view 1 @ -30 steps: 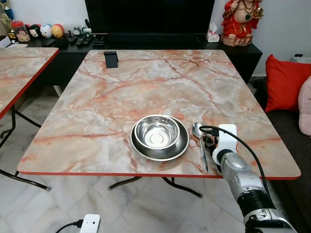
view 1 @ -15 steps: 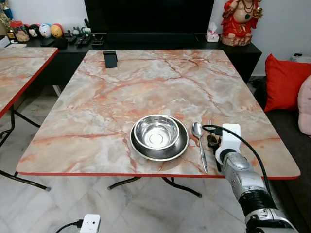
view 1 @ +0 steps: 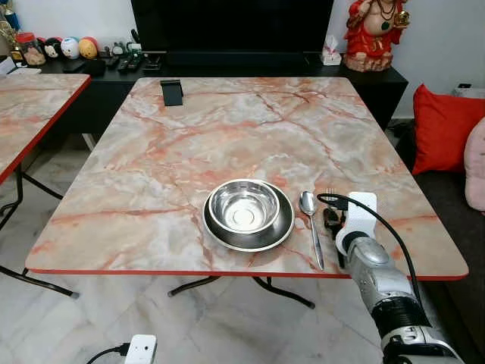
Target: Setting the table
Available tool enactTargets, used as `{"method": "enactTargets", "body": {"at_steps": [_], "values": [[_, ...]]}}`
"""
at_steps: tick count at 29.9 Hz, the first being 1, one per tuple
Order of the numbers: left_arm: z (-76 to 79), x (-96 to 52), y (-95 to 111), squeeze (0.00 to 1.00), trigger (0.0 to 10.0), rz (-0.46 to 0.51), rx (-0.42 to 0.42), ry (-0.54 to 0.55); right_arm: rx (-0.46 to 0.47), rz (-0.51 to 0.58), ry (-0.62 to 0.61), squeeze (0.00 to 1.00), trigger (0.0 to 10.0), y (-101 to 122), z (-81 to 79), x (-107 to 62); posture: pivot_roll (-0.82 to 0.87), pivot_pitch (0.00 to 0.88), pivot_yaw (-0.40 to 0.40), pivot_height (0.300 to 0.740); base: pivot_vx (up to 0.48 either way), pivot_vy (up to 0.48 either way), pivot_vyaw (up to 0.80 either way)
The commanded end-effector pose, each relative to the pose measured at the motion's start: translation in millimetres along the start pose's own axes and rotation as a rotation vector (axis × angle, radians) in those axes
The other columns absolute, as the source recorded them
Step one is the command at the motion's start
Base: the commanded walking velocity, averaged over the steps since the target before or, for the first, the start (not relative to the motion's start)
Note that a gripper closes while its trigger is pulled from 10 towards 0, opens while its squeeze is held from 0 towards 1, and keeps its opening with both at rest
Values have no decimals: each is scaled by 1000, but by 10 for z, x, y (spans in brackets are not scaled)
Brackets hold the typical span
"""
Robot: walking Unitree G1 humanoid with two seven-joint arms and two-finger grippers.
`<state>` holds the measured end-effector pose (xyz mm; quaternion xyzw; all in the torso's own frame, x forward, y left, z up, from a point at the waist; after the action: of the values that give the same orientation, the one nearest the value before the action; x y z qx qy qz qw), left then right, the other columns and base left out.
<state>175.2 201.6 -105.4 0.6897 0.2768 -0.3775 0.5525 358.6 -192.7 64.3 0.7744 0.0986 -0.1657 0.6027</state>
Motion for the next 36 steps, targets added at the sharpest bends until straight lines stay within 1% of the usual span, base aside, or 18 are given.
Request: {"method": "enactTargets", "body": {"at_steps": [1,14,16,18,20,21,22,24,27,28,29,30,31,32,33,34,35,36], "values": [[-4,-7,-45,0,10000,-23,5,-3,11,22,13,0,10000,58,-34,8,-2,0,-6,736,0,0,0],[6,-9,-52,0,10000,-24,6,-13,21,38,14,0,10000,101,-20,9,-3,0,-5,736,0,0,0],[8,-9,-52,0,10000,-24,5,-14,29,67,3,0,10000,154,4,8,-3,0,-5,736,0,0,0],[7,-8,-50,0,10000,-23,4,-15,49,130,6,0,10000,280,12,-2,-2,0,-3,736,0,0,0],[7,-8,-50,0,10000,-23,4,-15,58,166,6,0,10000,355,21,-13,-2,0,-3,736,0,0,0],[5,-9,-51,0,10000,-24,6,-15,70,232,21,0,10000,473,13,-40,-6,0,-4,736,0,0,0],[5,-9,-51,0,10000,-24,6,-15,70,232,21,0,10000,473,13,-40,-6,0,-4,736,0,0,0],[2,-9,-50,0,10000,-24,6,-14,91,345,16,0,10000,631,27,-94,-7,0,-4,736,0,0,0],[2,-8,-46,0,10000,-22,6,-13,110,485,8,0,10000,761,72,-206,-6,0,-6,736,0,0,0],[2,-8,-46,0,10000,-22,6,-13,110,485,8,0,10000,761,72,-206,-6,0,-6,736,0,0,0],[0,-8,-45,0,10000,-20,4,-10,69,542,-3,0,10000,784,105,-279,-6,0,-6,736,0,0,0],[0,-7,-43,0,10000,-19,3,-8,46,581,-50,0,10000,764,199,-355,-2,0,-9,736,0,0,0],[0,-7,-42,0,10000,-19,3,-7,45,586,-63,0,10000,757,223,-370,-2,0,-9,736,0,0,0],[1,-7,-41,0,10000,-19,2,-6,35,601,-96,0,10000,748,285,-410,-2,0,-9,736,0,0,0],[1,-6,-40,0,10000,-19,3,-6,-28,632,-182,0,10000,723,444,-518,-4,0,-9,736,0,0,0],[1,-6,-40,0,10000,-19,3,-6,-28,632,-182,0,10000,723,444,-518,-4,0,-9,736,0,0,0],[-2,-6,-37,0,10000,-19,4,-4,-57,645,-331,0,10000,645,713,-665,-14,0,-7,736,0,0,0],[-3,-6,-36,0,10000,-19,5,-3,-57,643,-383,0,10000,612,803,-713,-14,0,-7,736,0,0,0]]}}
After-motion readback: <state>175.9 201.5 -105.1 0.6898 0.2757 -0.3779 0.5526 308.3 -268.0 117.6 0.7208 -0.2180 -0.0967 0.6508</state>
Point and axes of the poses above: a point about 5 cm out from each wrist's last joint towards the gripper, its own x axis pointing out of the wrist towards the gripper, its own y axis along the axis of the wrist's last joint, z = x × y, the point moved 2 cm from there along x, pointing out of the wrist towards the gripper, and after that the axes turned 12 degrees about x, right-handed, at the moved point
